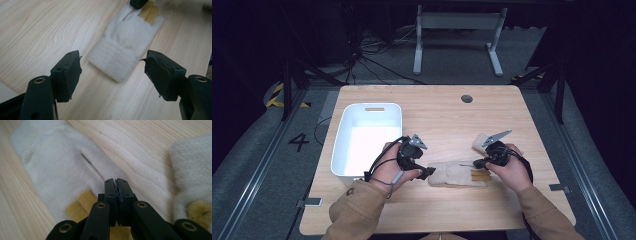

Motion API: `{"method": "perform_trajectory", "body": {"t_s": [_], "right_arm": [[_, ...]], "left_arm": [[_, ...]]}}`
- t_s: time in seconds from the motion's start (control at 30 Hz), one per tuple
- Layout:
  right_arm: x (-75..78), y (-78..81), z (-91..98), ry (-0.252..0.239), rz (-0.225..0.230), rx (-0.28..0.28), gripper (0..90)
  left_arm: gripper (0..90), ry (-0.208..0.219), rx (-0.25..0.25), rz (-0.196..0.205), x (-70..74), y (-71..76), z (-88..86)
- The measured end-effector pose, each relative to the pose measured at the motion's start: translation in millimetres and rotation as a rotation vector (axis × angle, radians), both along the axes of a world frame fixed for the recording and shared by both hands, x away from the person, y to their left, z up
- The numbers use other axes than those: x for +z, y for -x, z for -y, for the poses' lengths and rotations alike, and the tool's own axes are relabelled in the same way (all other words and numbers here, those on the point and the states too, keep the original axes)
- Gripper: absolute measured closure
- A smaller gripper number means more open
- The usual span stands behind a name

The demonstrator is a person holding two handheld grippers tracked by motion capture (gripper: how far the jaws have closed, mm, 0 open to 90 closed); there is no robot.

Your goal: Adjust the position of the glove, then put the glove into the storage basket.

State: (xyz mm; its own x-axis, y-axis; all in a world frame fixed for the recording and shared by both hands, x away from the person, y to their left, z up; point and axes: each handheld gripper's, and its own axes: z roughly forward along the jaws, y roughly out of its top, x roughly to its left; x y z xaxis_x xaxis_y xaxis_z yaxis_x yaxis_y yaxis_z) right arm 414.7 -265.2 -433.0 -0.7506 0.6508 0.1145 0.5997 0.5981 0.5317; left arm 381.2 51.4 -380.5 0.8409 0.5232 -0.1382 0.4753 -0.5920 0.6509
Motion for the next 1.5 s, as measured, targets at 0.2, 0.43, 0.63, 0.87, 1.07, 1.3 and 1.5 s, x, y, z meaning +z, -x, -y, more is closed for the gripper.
{"method": "perform_trajectory", "body": {"t_s": [0.2,0.43,0.63,0.87,1.07,1.3,1.5], "right_arm": [[10.3,8.9,9.8,-0.057,0.073,-0.022,81.6],[25.7,19.5,25.1,-0.095,0.142,-0.070,76.3],[33.1,20.8,36.6,-0.128,0.198,-0.085,67.4],[34.6,19.4,49.8,-0.138,0.263,-0.138,55.3],[28.8,12.0,67.9,-0.069,0.270,-0.203,44.2],[13.8,4.5,82.6,-0.033,0.234,-0.216,36.0],[3.6,0.6,92.2,-0.018,0.224,-0.238,31.3]], "left_arm": [[29.8,0.011,-0.009,0.009,3.9,-3.6,3.6],[29.8,0.016,-0.016,0.025,8.6,-7.7,6.3],[29.6,0.023,-0.017,0.034,10.8,-6.8,7.7],[29.6,0.023,-0.017,0.035,12.2,-6.6,6.6],[29.6,0.025,-0.017,0.038,13.6,-6.3,5.0],[29.6,0.024,-0.014,0.036,14.1,-6.9,3.1],[29.5,0.027,-0.011,0.042,14.1,-5.3,3.9]]}}
